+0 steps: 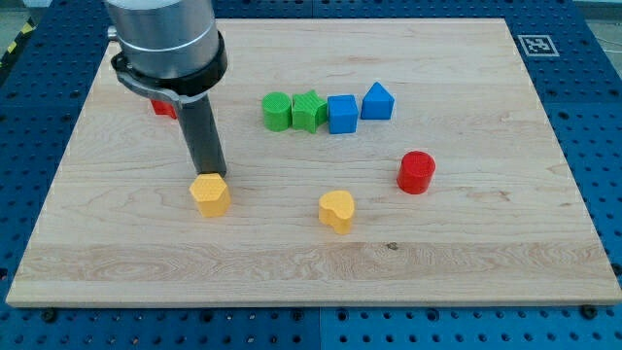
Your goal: Move the yellow hexagon close to the yellow heart
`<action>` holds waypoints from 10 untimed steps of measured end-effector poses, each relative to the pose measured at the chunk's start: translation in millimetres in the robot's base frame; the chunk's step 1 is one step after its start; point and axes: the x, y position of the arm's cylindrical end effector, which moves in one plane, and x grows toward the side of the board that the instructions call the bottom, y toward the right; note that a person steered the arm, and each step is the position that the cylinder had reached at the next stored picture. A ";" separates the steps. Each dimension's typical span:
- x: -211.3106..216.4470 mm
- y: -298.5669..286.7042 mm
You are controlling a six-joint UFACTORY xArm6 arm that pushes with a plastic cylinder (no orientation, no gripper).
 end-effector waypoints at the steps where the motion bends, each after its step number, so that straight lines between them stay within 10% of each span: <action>1: 0.9 -36.0; 10: 33.9 25.8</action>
